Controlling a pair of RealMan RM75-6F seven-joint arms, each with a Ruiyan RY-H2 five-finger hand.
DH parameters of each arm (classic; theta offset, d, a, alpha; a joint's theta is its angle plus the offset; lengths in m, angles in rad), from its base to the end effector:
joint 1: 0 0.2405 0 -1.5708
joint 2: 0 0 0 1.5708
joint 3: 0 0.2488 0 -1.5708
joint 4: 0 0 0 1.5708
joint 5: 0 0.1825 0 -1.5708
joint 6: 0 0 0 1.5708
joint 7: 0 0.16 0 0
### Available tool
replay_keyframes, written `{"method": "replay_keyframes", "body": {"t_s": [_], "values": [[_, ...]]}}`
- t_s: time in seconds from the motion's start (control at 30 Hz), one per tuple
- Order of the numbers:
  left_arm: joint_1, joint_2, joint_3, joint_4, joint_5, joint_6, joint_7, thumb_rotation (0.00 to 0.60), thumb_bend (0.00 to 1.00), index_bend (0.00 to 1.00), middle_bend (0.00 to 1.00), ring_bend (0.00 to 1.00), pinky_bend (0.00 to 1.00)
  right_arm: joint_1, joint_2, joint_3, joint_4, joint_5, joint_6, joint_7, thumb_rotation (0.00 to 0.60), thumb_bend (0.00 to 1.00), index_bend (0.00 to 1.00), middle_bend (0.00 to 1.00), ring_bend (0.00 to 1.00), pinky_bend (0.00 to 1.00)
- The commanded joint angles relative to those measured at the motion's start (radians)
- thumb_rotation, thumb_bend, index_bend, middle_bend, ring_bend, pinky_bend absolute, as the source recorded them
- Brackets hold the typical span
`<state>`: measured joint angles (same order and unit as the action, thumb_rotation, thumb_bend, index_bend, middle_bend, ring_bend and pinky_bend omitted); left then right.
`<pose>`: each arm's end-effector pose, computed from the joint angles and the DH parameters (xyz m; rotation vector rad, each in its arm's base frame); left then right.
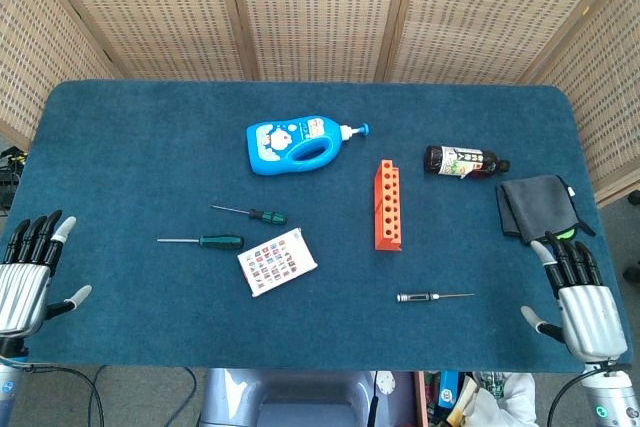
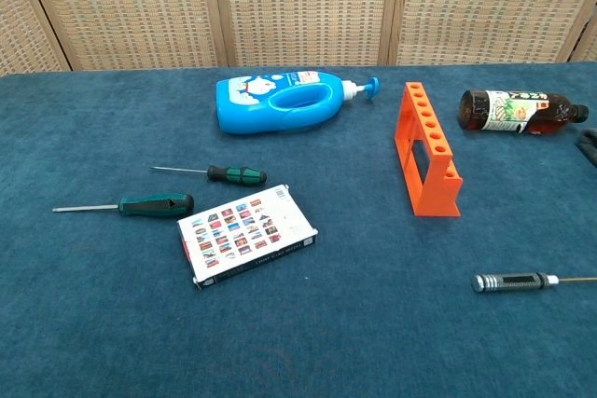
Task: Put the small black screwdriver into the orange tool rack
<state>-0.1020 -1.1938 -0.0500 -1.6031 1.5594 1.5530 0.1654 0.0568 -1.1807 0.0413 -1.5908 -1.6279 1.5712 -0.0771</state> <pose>-0.2739 0.1979 0.1659 -1.4301 -0.7422 -0.9164 -0.2751 -0.1830 0.1680 1.4397 -0.7827 0.9745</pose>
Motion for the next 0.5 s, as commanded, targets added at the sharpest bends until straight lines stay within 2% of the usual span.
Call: {"method": "replay_keyframes", "body": {"t_s": [0.03, 0.23, 0.5], "values": [[0.0, 0.002, 0.0, -0.001, 0.001, 0.001, -0.003, 0.6, 0.0, 0.0, 0.0, 0.0, 0.0, 0.012, -0.024, -0.011, -0.019, -0.023, -0.015, -0.022, 0.6, 0.16, 0.15, 0.0, 0.0, 0.0], [0.001, 0.004, 0.002, -0.004, 0.008, 0.005, -0.003, 0.6, 0.0, 0.0, 0.0, 0.0, 0.0, 0.054, -0.081, -0.021, -0.059, -0.041, -0.088, -0.076, 0.6, 0.17, 0.23, 0.0, 0.0, 0.0], [0.001, 0.006, 0.002, -0.003, 0.007, 0.003, -0.008, 0.6, 0.0, 0.0, 0.0, 0.0, 0.0, 0.103, -0.175, -0.016, -0.075, -0.003, -0.189, -0.13, 0.6, 0.17, 0.3, 0.0, 0.0, 0.0]]}}
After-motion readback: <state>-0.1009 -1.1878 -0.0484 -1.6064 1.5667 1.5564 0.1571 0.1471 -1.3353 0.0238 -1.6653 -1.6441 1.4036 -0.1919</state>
